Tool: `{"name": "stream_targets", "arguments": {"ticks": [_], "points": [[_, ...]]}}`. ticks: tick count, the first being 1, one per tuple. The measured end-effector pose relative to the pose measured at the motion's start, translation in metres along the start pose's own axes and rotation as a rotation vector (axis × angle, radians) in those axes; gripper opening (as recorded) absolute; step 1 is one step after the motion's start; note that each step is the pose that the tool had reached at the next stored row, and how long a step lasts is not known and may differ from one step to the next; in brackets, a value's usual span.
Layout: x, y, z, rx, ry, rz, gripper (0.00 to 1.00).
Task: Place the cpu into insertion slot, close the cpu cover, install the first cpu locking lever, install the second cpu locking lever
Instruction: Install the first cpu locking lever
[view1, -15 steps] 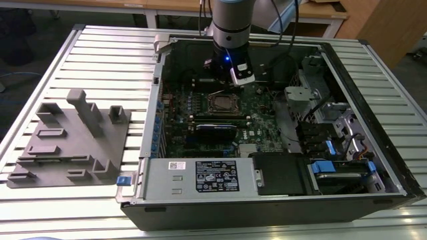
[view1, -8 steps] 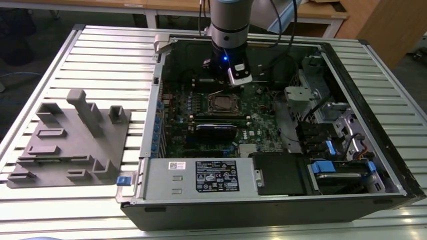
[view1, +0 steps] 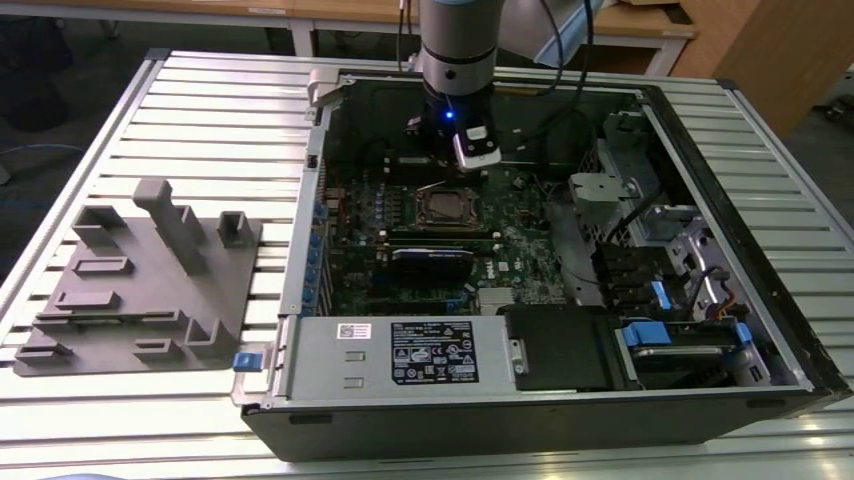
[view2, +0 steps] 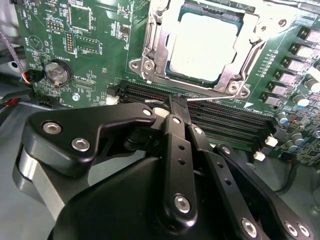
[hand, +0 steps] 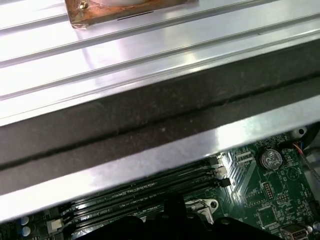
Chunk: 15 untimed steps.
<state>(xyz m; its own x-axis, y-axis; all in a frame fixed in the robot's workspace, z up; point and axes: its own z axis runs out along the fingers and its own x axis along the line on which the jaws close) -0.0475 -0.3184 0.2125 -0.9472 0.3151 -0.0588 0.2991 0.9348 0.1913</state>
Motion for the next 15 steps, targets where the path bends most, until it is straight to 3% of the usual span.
{"name": "stream_targets", "arguments": {"ticks": [7,11,13,15], "points": [[0.0006,0.0013,0.0013,0.0019,-0.0060,0.030,0.11],[0.0006,0.0014,0.0014,0.0020,-0.0066,0.033,0.11],[0.0007,0.0014,0.0019,-0.0009,-0.0076,0.033,0.11],[0.0012,0.0010,0.0032,-0.0066,-0.0143,0.032,0.11]]}}
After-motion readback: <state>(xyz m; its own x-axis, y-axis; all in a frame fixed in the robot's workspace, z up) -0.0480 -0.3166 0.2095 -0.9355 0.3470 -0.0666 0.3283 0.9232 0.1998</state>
